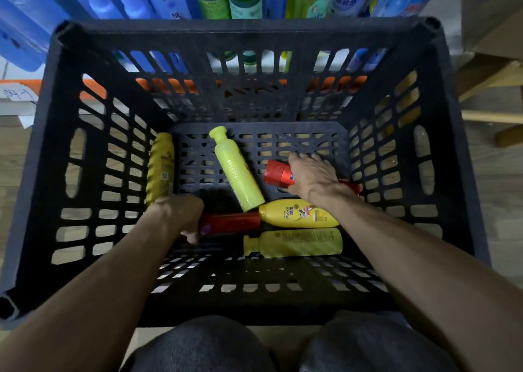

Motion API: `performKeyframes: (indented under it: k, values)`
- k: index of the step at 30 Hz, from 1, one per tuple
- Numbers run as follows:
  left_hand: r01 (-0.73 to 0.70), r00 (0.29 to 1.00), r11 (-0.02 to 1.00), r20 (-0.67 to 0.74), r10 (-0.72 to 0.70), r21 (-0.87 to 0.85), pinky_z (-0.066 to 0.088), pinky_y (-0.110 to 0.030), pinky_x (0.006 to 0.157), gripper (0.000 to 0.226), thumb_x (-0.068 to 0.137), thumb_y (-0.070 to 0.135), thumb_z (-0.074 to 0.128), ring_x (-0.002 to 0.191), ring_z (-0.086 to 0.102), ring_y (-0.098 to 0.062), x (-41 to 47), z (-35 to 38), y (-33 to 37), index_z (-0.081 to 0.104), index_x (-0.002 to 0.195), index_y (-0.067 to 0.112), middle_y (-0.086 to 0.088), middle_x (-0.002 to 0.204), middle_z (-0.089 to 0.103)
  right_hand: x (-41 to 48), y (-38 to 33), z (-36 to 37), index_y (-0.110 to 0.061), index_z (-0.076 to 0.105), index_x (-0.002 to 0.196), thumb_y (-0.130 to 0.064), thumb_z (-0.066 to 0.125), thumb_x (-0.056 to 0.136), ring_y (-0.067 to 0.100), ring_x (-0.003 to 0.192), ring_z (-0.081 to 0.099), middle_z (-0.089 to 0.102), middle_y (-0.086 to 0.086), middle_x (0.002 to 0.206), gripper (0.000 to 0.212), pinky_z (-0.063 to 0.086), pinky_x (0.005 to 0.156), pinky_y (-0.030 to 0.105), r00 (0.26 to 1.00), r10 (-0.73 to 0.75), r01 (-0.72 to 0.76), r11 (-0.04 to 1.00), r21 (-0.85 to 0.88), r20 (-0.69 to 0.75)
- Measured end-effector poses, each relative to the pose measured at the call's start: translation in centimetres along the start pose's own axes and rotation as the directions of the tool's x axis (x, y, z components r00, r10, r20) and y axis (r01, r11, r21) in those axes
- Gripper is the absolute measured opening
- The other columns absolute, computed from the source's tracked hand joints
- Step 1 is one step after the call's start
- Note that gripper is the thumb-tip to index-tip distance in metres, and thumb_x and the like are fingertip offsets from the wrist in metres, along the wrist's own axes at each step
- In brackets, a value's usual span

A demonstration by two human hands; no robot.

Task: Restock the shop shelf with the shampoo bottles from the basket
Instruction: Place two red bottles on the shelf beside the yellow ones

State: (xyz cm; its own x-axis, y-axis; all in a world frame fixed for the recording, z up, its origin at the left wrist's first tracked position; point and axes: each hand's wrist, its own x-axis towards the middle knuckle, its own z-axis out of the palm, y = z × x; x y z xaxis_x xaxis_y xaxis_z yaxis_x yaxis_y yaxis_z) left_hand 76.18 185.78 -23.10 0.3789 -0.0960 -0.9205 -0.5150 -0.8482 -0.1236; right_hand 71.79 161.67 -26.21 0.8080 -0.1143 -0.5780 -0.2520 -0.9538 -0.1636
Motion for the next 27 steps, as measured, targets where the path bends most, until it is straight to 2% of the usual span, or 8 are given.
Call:
performKeyframes:
  k: [4,8,11,14,17,21,24,27]
  values:
    - [-0.04,0.992,0.994,-0.12,0.028,-0.103,0.049,-0.028,0.075,0.053,0.067,0.028,0.085,0.088,0.061,-0.019,-2.4,-3.2,-0.9,0.059,0.111,0.015,-0.004,0.106,0.066,-0.6,-0.6,-2.3,-0.012,0.047,0.128,-0.029,0.081,0.078,0.032,0.123,0.052,0.058,0.009,0.131,0.063,0.041,0.1,0.042,0.996,0.075,-0.072,0.996,0.058,-0.047]
    - [-0.088,0.96,0.984,-0.277,0.042,-0.157,0.054,-0.03,0.08,0.046,0.067,0.032,0.084,0.088,0.061,-0.016,-5.3,-6.6,-0.4,0.063,0.106,0.017,0.0,0.1,0.067,-2.1,-1.2,-5.8,-0.013,0.045,0.119,-0.03,0.081,0.077,0.033,0.113,0.059,0.063,0.011,0.119,0.057,0.043,0.097,0.044,0.982,0.121,-0.088,0.973,0.212,-0.147]
    - [-0.112,0.909,0.975,-0.417,0.023,-0.191,0.052,-0.028,0.072,0.045,0.066,0.036,0.084,0.082,0.059,-0.016,-7.0,-7.8,1.0,0.06,0.098,0.016,0.001,0.091,0.062,-3.3,-1.6,-7.6,-0.013,0.042,0.113,-0.031,0.08,0.078,0.036,0.106,0.061,0.064,0.013,0.112,0.054,0.046,0.094,0.047,0.975,0.125,-0.058,0.942,0.332,-0.183]
    - [-0.162,0.846,0.94,-0.532,-0.023,-0.299,0.054,-0.032,0.073,0.043,0.061,0.036,0.085,0.087,0.062,-0.02,-7.8,-8.2,2.1,0.056,0.088,0.02,0.001,0.092,0.059,-4.0,-2.2,-8.3,-0.019,0.042,0.107,-0.034,0.082,0.075,0.034,0.1,0.063,0.064,0.009,0.108,0.054,0.051,0.089,0.046,0.955,0.15,-0.01,0.88,0.475,-0.257]
    - [-0.229,0.804,0.872,-0.589,-0.081,-0.433,0.052,-0.03,0.067,0.03,0.064,0.029,0.082,0.081,0.063,-0.022,-9.3,-8.7,2.4,0.061,0.083,0.02,-0.002,0.087,0.063,-4.7,-2.6,-8.9,-0.019,0.043,0.108,-0.035,0.083,0.074,0.033,0.099,0.063,0.064,0.008,0.107,0.055,0.052,0.091,0.049,0.935,0.182,0.037,0.804,0.593,-0.305]
    - [-0.365,0.698,0.759,-0.698,-0.16,-0.539,0.048,-0.029,0.071,0.033,0.067,0.024,0.08,0.084,0.062,-0.022,-14.5,-10.0,1.1,0.061,0.094,0.018,-0.002,0.088,0.063,-7.9,-3.6,-11.9,-0.019,0.047,0.11,-0.033,0.084,0.073,0.028,0.096,0.063,0.065,0.005,0.104,0.055,0.052,0.09,0.045,0.905,0.232,0.106,0.69,0.716,-0.357]
    - [-0.46,0.643,0.642,-0.728,-0.236,-0.614,0.044,-0.025,0.073,0.038,0.068,0.029,0.082,0.083,0.059,-0.017,-22.2,-12.3,-0.1,0.059,0.097,0.02,0.002,0.089,0.061,-13.1,-4.8,-17.2,-0.019,0.051,0.111,-0.029,0.085,0.074,0.019,0.096,0.061,0.064,-0.003,0.102,0.052,0.048,0.088,0.034,0.888,0.261,0.149,0.614,0.775,-0.378]
    - [-0.533,0.606,0.569,-0.752,-0.259,-0.625,0.041,-0.023,0.073,0.039,0.069,0.028,0.083,0.083,0.055,-0.015,-32.0,-16.0,-0.9,0.059,0.098,0.019,0.002,0.089,0.058,-19.9,-6.3,-24.7,-0.018,0.054,0.115,-0.03,0.085,0.073,0.019,0.101,0.063,0.068,-0.001,0.107,0.053,0.049,0.094,0.038,0.89,0.259,0.175,0.565,0.806,-0.375]
